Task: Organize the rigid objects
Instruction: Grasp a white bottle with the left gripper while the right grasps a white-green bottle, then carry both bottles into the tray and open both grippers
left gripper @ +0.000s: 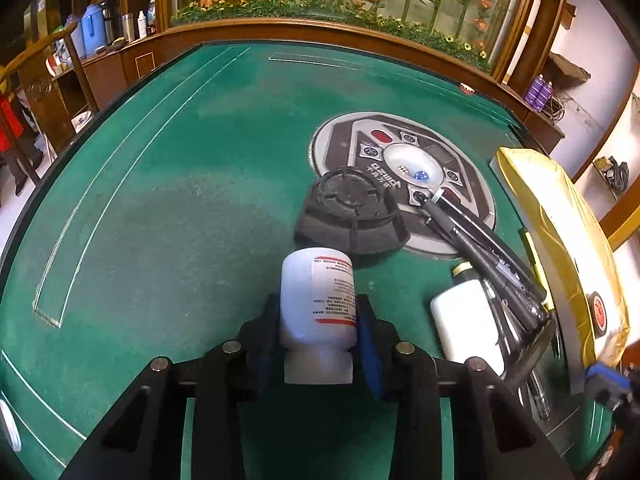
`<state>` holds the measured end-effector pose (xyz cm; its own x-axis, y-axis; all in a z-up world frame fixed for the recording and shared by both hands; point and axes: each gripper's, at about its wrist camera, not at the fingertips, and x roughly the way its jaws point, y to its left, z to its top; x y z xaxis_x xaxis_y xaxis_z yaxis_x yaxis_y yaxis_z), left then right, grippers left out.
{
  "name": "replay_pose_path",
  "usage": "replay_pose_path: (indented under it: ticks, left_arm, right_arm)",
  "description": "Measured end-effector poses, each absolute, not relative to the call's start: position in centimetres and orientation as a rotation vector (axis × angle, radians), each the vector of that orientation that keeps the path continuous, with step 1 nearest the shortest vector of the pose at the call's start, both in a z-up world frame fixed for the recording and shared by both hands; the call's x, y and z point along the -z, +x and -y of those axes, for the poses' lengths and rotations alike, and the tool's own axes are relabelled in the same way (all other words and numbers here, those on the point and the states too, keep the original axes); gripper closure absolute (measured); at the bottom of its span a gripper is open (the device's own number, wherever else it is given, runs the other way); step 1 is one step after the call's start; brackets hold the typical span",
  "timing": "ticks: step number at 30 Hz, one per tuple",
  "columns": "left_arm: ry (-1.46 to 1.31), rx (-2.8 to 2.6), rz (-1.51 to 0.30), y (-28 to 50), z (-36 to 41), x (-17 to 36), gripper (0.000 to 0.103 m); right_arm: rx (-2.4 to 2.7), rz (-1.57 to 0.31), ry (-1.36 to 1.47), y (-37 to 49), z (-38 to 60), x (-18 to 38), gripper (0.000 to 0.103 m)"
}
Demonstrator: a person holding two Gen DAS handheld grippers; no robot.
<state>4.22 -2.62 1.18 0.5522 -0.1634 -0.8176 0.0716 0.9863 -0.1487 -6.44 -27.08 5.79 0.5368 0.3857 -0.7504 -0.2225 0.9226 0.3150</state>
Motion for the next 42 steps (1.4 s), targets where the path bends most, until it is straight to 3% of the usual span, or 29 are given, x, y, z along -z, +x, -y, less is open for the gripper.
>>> replay_pose_path:
  ticks: [3, 7, 21, 28, 42]
  left_arm:
    - [-0.104, 0.142, -0.962, 2.5, 1.9, -1.2, 0.065]
    - [-0.079, 0.130, -0.936, 1.1, 1.7, -1.1, 0.065]
    - [-0.039, 0.116, -0.899, 0.8, 2.2, -0.9, 0.065]
    - [-0.038, 0.114, -0.894, 0.8, 2.2, -0.9, 0.065]
    - [-0.081, 0.117, -0.852, -0.8, 1.8, -2.7, 0.065]
  right_arm:
    - [-0.410, -0.936, 0.198, -5.5, 25.8, -6.8, 0.090]
    - [-0.430, -0.933, 0.174, -3.3, 23.5, -7.4, 0.078]
    - [-0.412, -1.053, 0.075, 2.6, 16.7, -3.8, 0.077]
    - [-0.408, -1.106, 0.046, 4.1, 15.1, -2.2, 0.071]
    - [-0.469, -0.942, 0.152, -0.6, 18.1, -5.6, 0.071]
